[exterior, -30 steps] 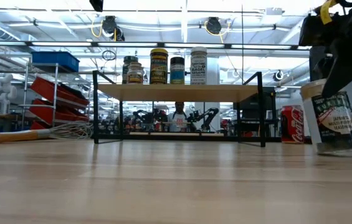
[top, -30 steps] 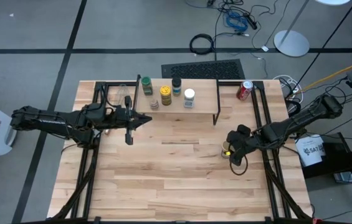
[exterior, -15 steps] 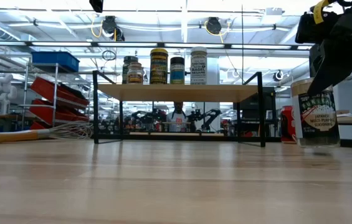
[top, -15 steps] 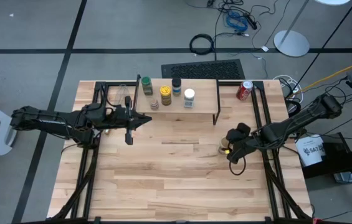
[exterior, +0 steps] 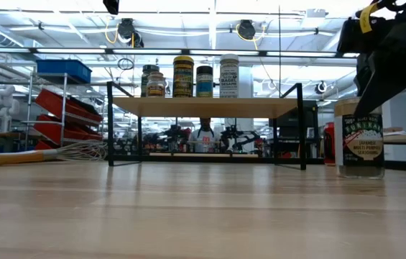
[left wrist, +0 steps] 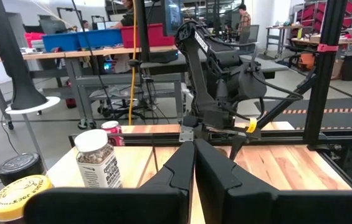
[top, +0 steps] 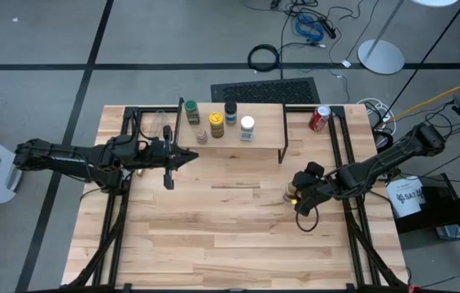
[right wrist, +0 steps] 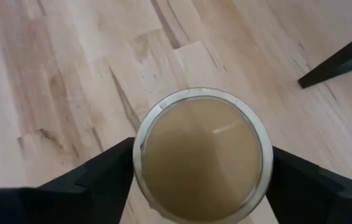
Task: Shelf spices
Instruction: Remove the golden seasoning bottle from the shelf, then remove the yellow seasoning bottle from the shelf
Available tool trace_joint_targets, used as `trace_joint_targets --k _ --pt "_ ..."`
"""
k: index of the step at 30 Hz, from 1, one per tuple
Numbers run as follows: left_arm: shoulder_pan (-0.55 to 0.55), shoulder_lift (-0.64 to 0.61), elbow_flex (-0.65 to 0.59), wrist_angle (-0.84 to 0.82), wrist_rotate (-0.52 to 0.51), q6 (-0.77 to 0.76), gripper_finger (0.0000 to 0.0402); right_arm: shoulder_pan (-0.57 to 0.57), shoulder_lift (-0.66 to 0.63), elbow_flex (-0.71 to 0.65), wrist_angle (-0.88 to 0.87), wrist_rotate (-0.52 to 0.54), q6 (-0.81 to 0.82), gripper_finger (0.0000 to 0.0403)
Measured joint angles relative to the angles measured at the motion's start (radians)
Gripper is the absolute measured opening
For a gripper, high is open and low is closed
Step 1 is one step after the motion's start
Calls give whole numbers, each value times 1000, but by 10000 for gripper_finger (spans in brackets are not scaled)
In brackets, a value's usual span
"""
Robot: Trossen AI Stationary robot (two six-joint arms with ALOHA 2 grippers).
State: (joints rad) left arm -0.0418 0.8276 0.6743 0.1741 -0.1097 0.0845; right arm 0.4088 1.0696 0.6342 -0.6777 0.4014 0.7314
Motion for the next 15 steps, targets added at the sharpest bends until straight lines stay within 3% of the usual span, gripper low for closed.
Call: trace_joint_targets --k 8,15 --pt "5 0 0 48 -87 67 22 0 -44 29 -7 -8 -31 329" --pt "9 0 0 97 -99 139 22 -1 -60 104 -43 37 -91 329"
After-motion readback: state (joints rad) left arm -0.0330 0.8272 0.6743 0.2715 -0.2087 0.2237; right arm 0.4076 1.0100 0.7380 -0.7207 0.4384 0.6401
